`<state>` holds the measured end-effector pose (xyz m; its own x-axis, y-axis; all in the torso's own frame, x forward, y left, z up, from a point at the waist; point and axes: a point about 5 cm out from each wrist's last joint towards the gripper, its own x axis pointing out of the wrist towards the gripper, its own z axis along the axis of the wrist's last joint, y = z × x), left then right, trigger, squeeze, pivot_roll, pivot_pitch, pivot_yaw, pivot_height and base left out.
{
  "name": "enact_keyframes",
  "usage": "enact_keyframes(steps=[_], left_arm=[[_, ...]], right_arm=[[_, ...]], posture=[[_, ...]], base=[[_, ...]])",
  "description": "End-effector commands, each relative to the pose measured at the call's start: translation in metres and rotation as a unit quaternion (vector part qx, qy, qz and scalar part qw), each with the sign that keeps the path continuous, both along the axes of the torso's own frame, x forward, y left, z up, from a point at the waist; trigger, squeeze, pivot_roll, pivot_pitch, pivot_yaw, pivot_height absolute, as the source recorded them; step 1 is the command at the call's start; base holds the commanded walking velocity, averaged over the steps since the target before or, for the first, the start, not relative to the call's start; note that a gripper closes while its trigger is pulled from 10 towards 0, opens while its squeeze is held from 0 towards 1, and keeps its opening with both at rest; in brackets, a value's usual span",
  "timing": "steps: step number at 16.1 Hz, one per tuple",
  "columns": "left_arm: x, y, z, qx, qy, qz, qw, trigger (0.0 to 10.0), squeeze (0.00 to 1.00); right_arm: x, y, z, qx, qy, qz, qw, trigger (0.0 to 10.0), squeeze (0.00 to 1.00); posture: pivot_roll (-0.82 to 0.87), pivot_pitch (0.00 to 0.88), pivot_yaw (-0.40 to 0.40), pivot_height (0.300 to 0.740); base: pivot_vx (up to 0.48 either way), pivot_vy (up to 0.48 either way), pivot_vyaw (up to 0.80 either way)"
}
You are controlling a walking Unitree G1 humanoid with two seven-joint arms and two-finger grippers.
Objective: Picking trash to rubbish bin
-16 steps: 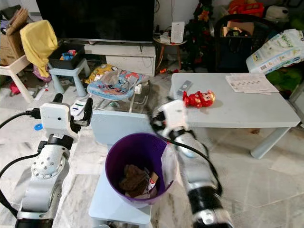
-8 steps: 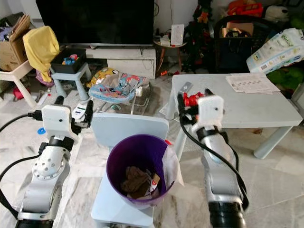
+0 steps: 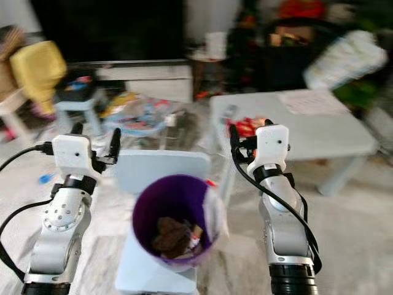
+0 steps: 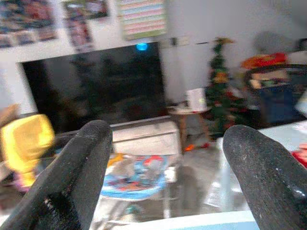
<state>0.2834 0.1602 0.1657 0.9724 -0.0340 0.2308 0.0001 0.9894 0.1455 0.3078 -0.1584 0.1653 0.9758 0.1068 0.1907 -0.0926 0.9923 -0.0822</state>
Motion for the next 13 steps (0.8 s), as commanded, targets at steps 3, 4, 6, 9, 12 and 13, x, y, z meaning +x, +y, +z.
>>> enact_keyframes(steps=[3,4,6,9,12,13], left_arm=[[0.0015,-0.0002,0.0003,0.002,0.005,-0.001,1.0,10.0,0.0],[0.0015,0.0001,0.0005,0.001,0.005,0.001,1.0,10.0,0.0],[0.0022,0.001,0.0015,0.001,0.004,0.003,1.0,10.0,0.0],[0.0029,0.0012,0.0017,-0.002,0.005,0.002,1.0,10.0,0.0],[0.0033,0.0012,0.0014,-0.004,0.007,0.002,1.0,10.0,0.0],[0.0034,0.0011,0.0011,-0.004,0.008,0.0,1.0,10.0,0.0]], right_arm=[[0.0015,0.0003,0.0068,0.003,-0.005,-0.003,1.0,10.0,0.0],[0.0015,0.0006,0.007,0.003,-0.005,-0.002,1.0,10.0,0.0],[0.002,0.0014,0.0075,0.005,-0.005,0.001,1.0,10.0,0.0],[0.0025,0.0021,0.0073,0.006,-0.003,0.003,1.0,10.0,0.0],[0.0029,0.0028,0.0071,0.007,-0.002,0.004,1.0,10.0,0.0],[0.003,0.003,0.0067,0.007,-0.001,0.005,1.0,10.0,0.0]], posture=[[-0.01,0.0,-0.005,0.74],[-0.01,0.0,-0.005,0.74],[-0.01,0.0,-0.005,0.74],[-0.01,0.0,-0.005,0.74],[-0.01,0.0,-0.005,0.74],[0.0,0.0,-0.004,0.74]], base=[[0.0,0.0,-0.72],[0.0,0.0,0.0],[0.0,0.0,0.0],[0.0,0.0,0.0],[-0.289,0.0,0.0],[-0.33,0.0,0.0]])
